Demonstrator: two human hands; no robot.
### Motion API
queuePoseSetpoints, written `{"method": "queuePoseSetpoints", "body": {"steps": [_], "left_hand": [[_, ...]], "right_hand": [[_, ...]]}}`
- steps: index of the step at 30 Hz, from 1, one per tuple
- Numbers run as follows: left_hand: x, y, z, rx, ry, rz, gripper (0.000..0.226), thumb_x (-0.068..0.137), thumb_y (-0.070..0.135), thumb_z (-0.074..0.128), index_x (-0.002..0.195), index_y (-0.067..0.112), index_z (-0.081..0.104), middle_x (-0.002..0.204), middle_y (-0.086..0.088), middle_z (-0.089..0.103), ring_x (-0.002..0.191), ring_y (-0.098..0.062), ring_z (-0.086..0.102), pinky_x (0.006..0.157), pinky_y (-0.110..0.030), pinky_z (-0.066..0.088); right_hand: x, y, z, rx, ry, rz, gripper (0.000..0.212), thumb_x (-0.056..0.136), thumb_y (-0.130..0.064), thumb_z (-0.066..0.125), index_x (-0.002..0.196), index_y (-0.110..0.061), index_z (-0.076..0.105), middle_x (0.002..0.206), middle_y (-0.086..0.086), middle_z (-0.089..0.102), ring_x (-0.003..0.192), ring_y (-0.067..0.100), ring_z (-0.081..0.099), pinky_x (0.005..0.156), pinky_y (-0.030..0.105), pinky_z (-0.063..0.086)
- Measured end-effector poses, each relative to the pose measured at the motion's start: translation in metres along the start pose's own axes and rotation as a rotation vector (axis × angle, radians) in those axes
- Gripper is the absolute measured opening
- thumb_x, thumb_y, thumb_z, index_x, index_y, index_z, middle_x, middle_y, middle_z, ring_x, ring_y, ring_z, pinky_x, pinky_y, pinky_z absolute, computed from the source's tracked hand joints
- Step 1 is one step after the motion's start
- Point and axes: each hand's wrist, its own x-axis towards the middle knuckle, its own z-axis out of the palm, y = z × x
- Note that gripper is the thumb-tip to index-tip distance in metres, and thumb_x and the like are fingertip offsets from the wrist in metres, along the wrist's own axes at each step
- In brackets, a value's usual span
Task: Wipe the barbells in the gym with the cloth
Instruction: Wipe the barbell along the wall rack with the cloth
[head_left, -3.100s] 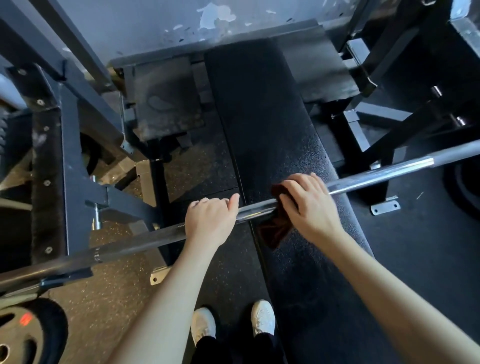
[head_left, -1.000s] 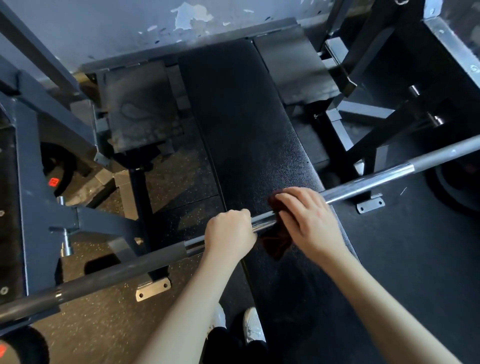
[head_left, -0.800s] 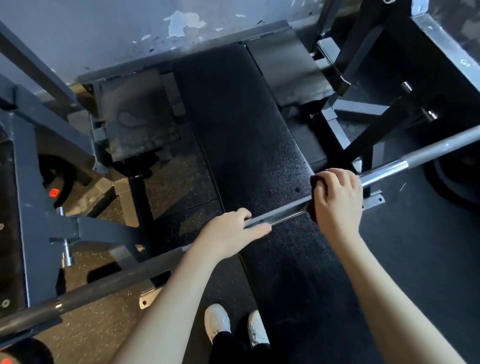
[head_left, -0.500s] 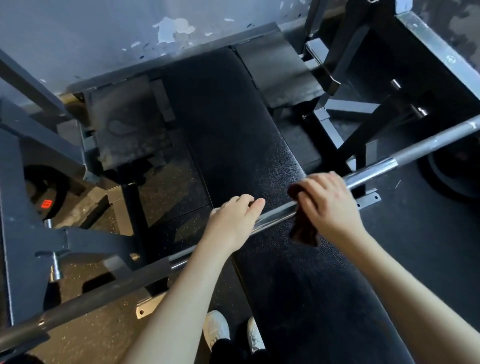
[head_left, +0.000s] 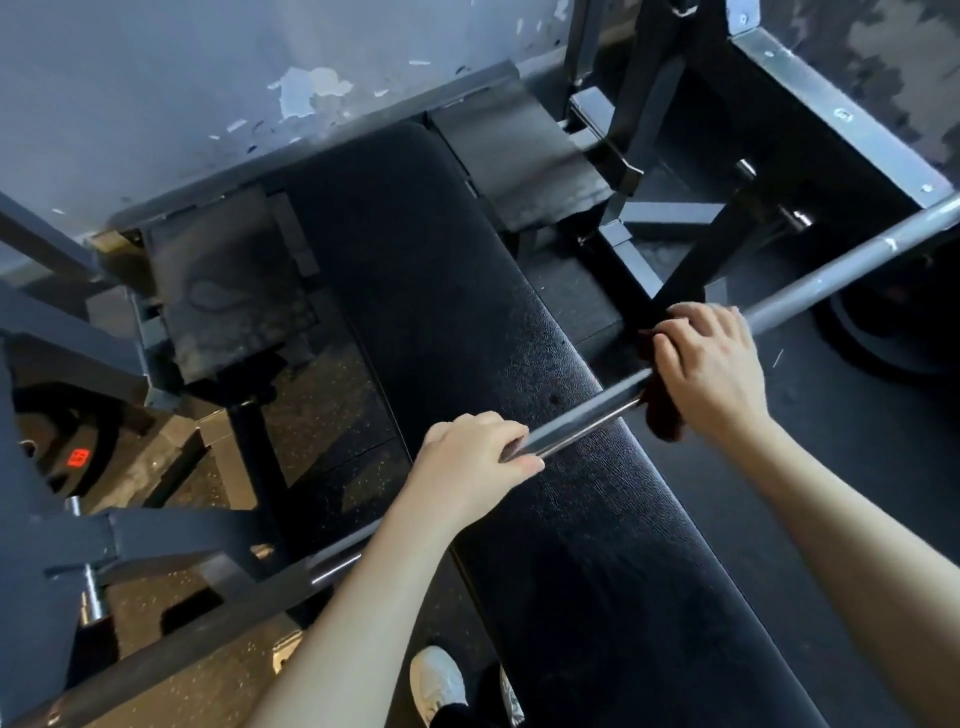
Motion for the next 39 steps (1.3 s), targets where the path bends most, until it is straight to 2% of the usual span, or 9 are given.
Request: {"method": "queuePoseSetpoints", "body": {"steps": [3, 9, 13, 17, 23, 26, 31, 35, 39], "left_hand": [[0.007, 0.003, 0.002, -0.006, 0.035, -0.013, 0.030, 0.089, 0.048, 0.061, 0.107, 0.024, 0.068, 0.097, 0.008, 0.065, 0.094, -0.016, 0.059, 0.088, -0.037, 0.049], [0.010, 0.007, 0.001, 0.005, 0.040, -0.057, 0.026, 0.086, 0.048, 0.063, 0.092, 0.024, 0.068, 0.082, 0.006, 0.065, 0.082, -0.016, 0.060, 0.078, -0.034, 0.051], [0.006, 0.012, 0.005, 0.055, 0.079, -0.024, 0.039, 0.088, 0.047, 0.063, 0.065, 0.021, 0.045, 0.069, 0.006, 0.050, 0.077, -0.016, 0.051, 0.069, -0.032, 0.040], [0.006, 0.008, 0.010, 0.056, 0.129, 0.004, 0.050, 0.087, 0.046, 0.064, 0.059, 0.023, 0.031, 0.065, 0.007, 0.041, 0.073, -0.014, 0.042, 0.070, -0.030, 0.030], [0.009, 0.000, 0.021, 0.002, 0.183, 0.031, 0.026, 0.086, 0.049, 0.064, 0.083, 0.023, 0.061, 0.071, 0.009, 0.045, 0.081, -0.013, 0.045, 0.083, -0.030, 0.035], [0.008, -0.001, 0.023, 0.041, 0.182, 0.011, 0.027, 0.086, 0.051, 0.063, 0.083, 0.024, 0.061, 0.072, 0.011, 0.045, 0.083, -0.011, 0.044, 0.100, -0.035, 0.033], [0.008, 0.003, 0.022, 0.100, 0.186, 0.006, 0.050, 0.086, 0.050, 0.063, 0.060, 0.027, 0.027, 0.063, 0.013, 0.033, 0.078, -0.011, 0.037, 0.105, -0.042, 0.032], [0.007, 0.005, 0.024, 0.106, 0.184, -0.003, 0.051, 0.088, 0.049, 0.061, 0.061, 0.028, 0.023, 0.064, 0.012, 0.031, 0.082, -0.011, 0.035, 0.107, -0.041, 0.029], [0.006, 0.004, 0.023, 0.119, 0.180, 0.000, 0.050, 0.089, 0.048, 0.061, 0.062, 0.027, 0.025, 0.065, 0.012, 0.033, 0.082, -0.011, 0.036, 0.109, -0.042, 0.027]], "right_hand": [[-0.004, -0.011, 0.003, 0.027, 0.049, 0.116, 0.042, 0.095, -0.034, 0.038, 0.099, -0.008, 0.071, 0.113, 0.011, 0.064, 0.110, 0.034, 0.052, 0.107, 0.047, 0.033], [-0.025, -0.004, -0.006, 0.094, -0.089, -0.306, 0.037, 0.096, -0.034, 0.047, 0.117, -0.008, 0.064, 0.119, 0.007, 0.061, 0.115, 0.030, 0.053, 0.105, 0.045, 0.040], [-0.005, 0.035, -0.009, 0.041, -0.044, -0.145, 0.040, 0.099, -0.034, 0.038, 0.112, -0.006, 0.064, 0.116, 0.010, 0.063, 0.113, 0.033, 0.054, 0.103, 0.046, 0.038], [0.013, 0.064, -0.014, -0.063, -0.003, -0.045, 0.038, 0.097, -0.032, 0.037, 0.106, -0.008, 0.065, 0.113, 0.011, 0.066, 0.119, 0.034, 0.052, 0.106, 0.052, 0.033], [0.005, 0.012, -0.002, 0.055, 0.087, 0.187, 0.039, 0.089, -0.026, 0.038, 0.093, -0.006, 0.071, 0.104, 0.012, 0.068, 0.111, 0.035, 0.053, 0.106, 0.048, 0.033], [-0.032, -0.034, 0.008, 0.147, 0.034, -0.013, 0.031, 0.093, -0.025, 0.044, 0.099, -0.010, 0.070, 0.106, 0.005, 0.067, 0.111, 0.029, 0.054, 0.106, 0.052, 0.035], [-0.022, 0.000, -0.007, 0.090, -0.110, -0.318, 0.036, 0.096, -0.032, 0.044, 0.114, -0.009, 0.065, 0.115, 0.006, 0.063, 0.111, 0.028, 0.053, 0.103, 0.044, 0.037], [0.001, 0.041, -0.010, 0.019, 0.008, 0.019, 0.038, 0.093, -0.029, 0.039, 0.109, -0.008, 0.066, 0.114, 0.012, 0.063, 0.119, 0.037, 0.051, 0.107, 0.048, 0.034], [-0.010, -0.015, 0.003, 0.132, 0.090, 0.230, 0.036, 0.086, -0.026, 0.040, 0.096, -0.008, 0.071, 0.108, 0.010, 0.066, 0.116, 0.033, 0.052, 0.110, 0.046, 0.031]]}}
